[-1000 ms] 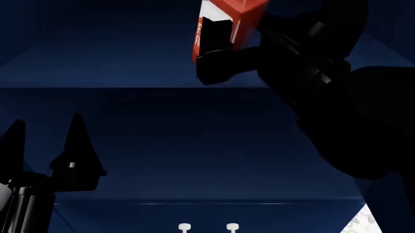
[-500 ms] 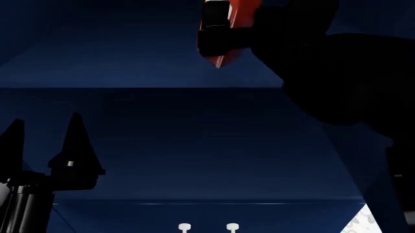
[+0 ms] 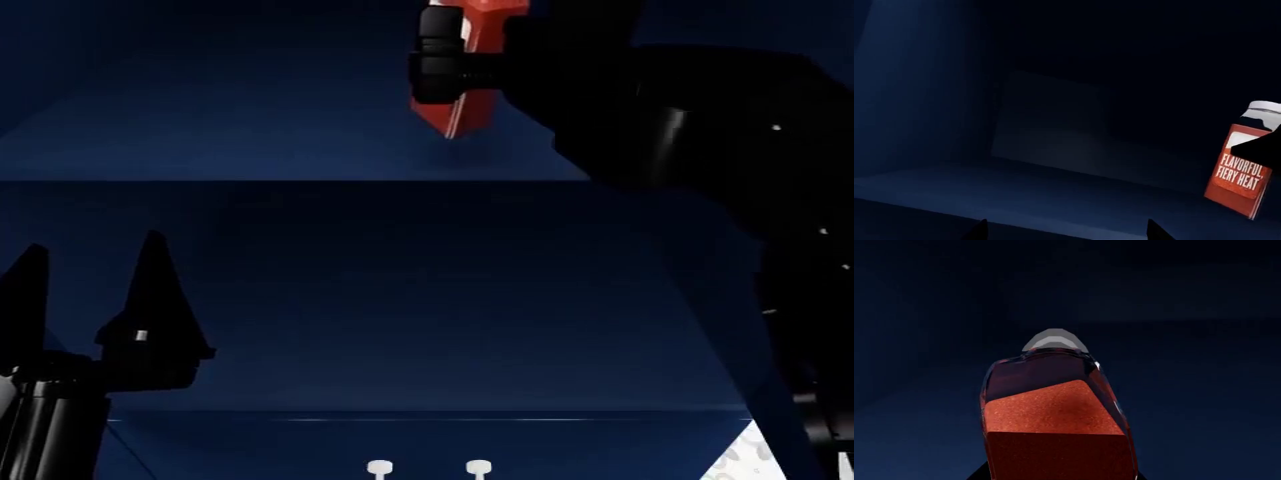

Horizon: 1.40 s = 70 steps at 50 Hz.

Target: Pick the paprika from the counter and place it in the cabinet.

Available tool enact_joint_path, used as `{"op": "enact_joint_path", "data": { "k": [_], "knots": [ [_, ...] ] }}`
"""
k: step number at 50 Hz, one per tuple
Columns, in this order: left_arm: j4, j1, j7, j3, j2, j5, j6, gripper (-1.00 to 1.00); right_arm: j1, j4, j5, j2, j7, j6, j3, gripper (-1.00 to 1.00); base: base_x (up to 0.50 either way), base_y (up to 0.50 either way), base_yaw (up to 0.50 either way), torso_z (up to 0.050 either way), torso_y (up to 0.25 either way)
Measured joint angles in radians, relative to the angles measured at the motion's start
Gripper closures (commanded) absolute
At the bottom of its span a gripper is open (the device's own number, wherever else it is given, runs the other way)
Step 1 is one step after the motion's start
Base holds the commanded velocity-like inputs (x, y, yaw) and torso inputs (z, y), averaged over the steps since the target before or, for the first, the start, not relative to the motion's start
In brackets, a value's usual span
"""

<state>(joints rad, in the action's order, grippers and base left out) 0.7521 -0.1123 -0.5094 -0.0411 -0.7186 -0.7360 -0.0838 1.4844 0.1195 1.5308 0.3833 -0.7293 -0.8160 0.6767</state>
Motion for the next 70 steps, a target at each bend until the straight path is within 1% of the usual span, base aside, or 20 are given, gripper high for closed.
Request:
{"op": "enact_joint_path", "data": {
  "k": [22,70],
  "knots": [
    [-0.001,-0.004,0.001,0.004,-0.002,-0.003,-0.004,-1.0,0.029,0.164,-0.09,-0.061,0.102,0.018,0.067,1.0,0.0,0.0,0.0,0.0,0.0],
    [-0.001,-0.005,0.003,0.001,-0.004,-0.002,-0.006,-1.0,0.064,0.424,-0.205,-0.13,0.251,0.102,0.128,1.0,0.0,0.0,0.0,0.0,0.0]
  ]
}}
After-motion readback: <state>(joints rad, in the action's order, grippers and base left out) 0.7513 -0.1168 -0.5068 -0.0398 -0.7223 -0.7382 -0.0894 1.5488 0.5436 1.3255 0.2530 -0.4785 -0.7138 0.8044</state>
